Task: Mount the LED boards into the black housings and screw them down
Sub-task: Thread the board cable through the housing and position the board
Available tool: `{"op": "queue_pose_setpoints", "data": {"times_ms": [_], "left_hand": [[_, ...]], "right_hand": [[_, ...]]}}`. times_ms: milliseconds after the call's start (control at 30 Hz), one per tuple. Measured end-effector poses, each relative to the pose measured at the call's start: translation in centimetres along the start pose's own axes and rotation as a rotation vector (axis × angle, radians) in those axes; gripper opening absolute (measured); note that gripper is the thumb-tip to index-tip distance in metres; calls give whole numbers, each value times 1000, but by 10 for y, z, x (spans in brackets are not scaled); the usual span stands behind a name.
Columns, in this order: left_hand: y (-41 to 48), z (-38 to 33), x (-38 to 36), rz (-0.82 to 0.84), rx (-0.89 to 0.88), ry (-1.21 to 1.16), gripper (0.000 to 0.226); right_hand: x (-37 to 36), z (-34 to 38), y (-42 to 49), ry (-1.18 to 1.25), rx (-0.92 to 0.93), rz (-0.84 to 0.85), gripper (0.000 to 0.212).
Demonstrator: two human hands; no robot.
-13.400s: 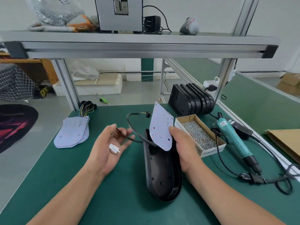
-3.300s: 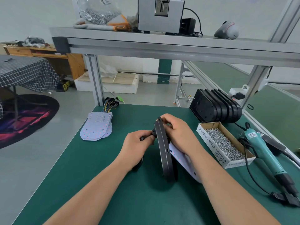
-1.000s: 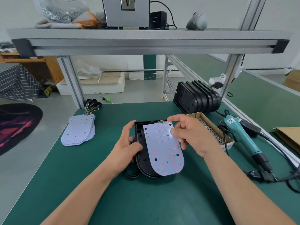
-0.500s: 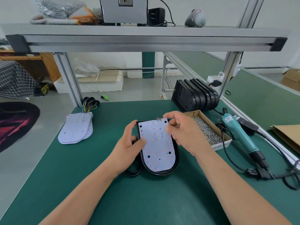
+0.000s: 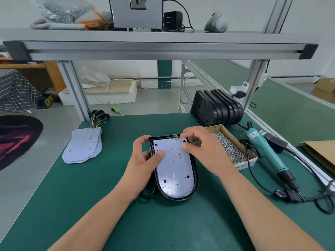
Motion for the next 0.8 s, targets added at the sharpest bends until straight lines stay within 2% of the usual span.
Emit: {"op": "queue_pose_setpoints", "data": {"times_ms": [67, 133, 200, 267, 367, 467, 567, 700, 800], "left_hand": [[0, 0, 1, -1, -10, -12, 57], [1, 1, 2, 15, 2, -30, 62], [0, 0, 0, 68, 2, -46, 61], [-1, -1, -2, 116, -24, -58, 49], [-2, -3, 1, 139, -27, -95, 40], [-2, -3, 1, 185, -27, -97, 42], [-2, -3, -1, 209, -35, -82, 43], [-2, -1, 1, 213, -28, -88, 46], [-2, -1, 1, 215, -30, -88, 45]], "right_hand": [[-1, -3, 1, 174, -26, -24, 22], [-1, -7, 4, 462, -138, -96, 22], [-3, -13, 7, 532, -220, -123, 26], [-10, -18, 9, 504, -274, -17, 33], [-23, -23, 7, 628, -376, 210, 42], [-23, -29, 6, 750, -399, 264, 41], [-27, -27, 5, 732, -395, 344, 36], [-25, -19, 2, 492, -239, 367, 31], [-20, -13, -2, 388, -212, 390, 37]]}}
Point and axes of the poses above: each hand's wrist, its own y-axis towards the middle knuckle, its own x-axis out of the back of the hand, z = x × y, the point moved 2 cm from there along y, towards the middle knuckle, and after that the axes turned 5 degrees about -x, right-handed, at the moved point
